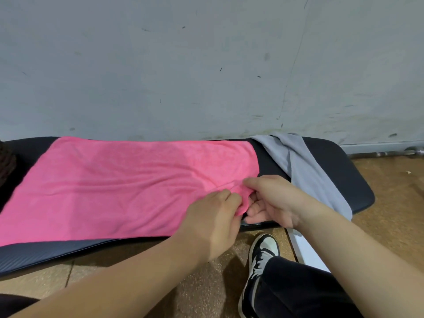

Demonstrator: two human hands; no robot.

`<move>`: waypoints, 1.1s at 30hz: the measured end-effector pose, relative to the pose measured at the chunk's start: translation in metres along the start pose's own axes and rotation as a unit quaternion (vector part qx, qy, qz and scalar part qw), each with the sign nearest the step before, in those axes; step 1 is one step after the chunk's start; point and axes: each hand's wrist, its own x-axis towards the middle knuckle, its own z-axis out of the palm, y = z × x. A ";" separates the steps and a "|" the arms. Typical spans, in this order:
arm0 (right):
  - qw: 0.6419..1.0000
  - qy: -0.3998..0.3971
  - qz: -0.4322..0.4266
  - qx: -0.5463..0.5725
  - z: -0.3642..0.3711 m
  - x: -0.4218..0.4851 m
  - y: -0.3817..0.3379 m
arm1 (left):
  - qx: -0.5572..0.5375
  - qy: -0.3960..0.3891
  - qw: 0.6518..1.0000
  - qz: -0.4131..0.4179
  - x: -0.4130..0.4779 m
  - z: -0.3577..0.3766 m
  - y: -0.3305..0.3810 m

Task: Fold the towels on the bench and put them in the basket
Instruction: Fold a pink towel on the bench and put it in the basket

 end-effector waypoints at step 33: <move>0.862 0.364 -0.289 -0.202 -0.094 0.065 -0.080 | -0.539 -0.137 0.817 -0.154 0.028 0.012 0.069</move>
